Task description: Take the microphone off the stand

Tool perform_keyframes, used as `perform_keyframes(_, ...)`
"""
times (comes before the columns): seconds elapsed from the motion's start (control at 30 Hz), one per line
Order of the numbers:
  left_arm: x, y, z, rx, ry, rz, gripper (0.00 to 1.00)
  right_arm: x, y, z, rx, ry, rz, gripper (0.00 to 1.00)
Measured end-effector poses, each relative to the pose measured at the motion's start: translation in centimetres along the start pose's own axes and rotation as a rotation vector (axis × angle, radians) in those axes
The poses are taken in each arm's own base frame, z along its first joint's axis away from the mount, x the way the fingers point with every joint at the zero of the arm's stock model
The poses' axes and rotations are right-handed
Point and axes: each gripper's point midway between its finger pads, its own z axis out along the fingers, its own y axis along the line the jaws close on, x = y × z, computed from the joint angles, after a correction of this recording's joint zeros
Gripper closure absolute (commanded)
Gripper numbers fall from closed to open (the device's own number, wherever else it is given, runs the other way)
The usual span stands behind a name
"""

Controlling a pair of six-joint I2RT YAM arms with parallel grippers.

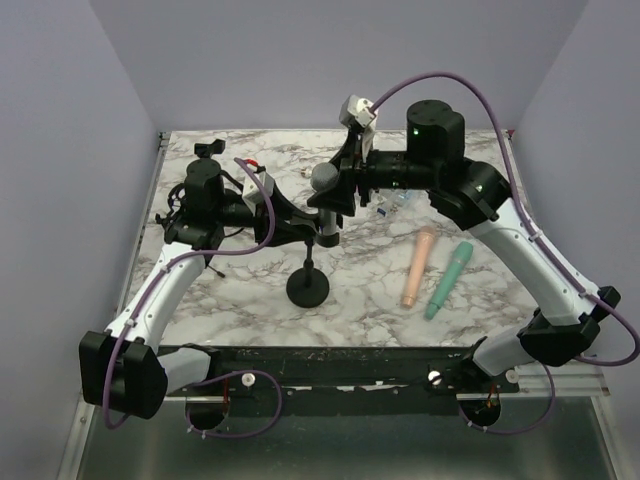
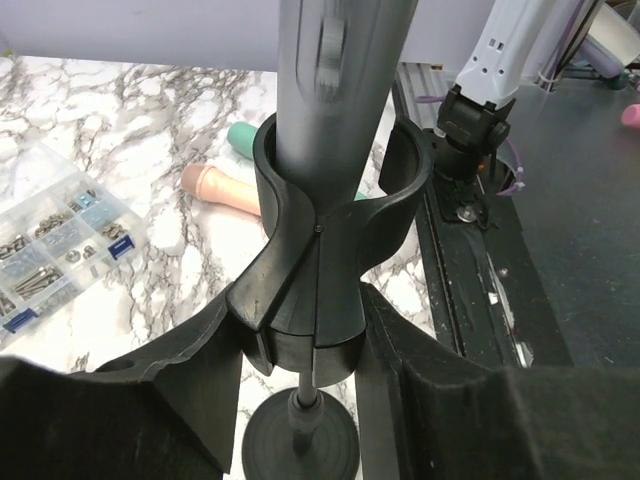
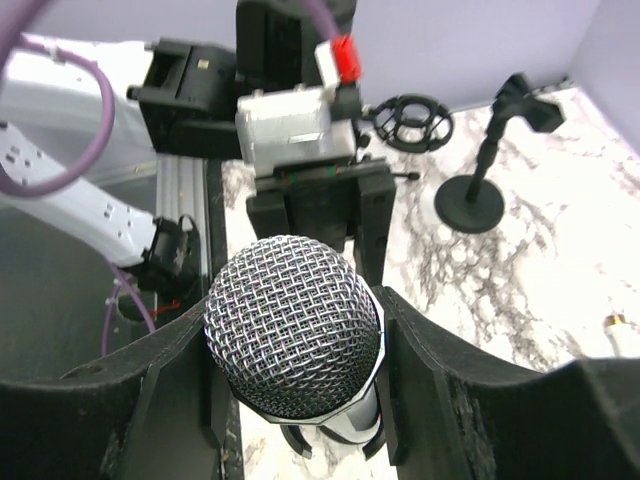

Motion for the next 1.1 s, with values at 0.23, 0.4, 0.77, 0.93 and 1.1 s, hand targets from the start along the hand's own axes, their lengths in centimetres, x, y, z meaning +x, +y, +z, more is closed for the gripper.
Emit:
perform_keyframes(0.23,0.0,0.2,0.0,-0.035,0.013,0.011,1.00,-4.3,-0.4,-2.1,0.121,-0.091,0.020,0.99)
perform_keyframes(0.4,0.0,0.2,0.0,-0.048,0.018,0.015,1.00,-6.6,-0.4,-5.0,0.229,-0.183,0.058,0.99)
perform_keyframes(0.77,0.1,0.0,-0.3,-0.124,0.014,0.046,1.00,-10.4,-0.4,-16.6,0.595,-0.475,0.089,0.99)
perform_keyframes(0.93,0.1,0.6,-0.4,-0.223,0.003,0.058,1.00,-4.2,-4.7,-17.0,0.846,-0.358,0.212,0.99)
perform_keyframes(1.1,0.1,0.5,0.0,-0.307,-0.005,0.075,0.80,7.6,-8.6,-13.8,1.021,-0.045,0.363,0.99)
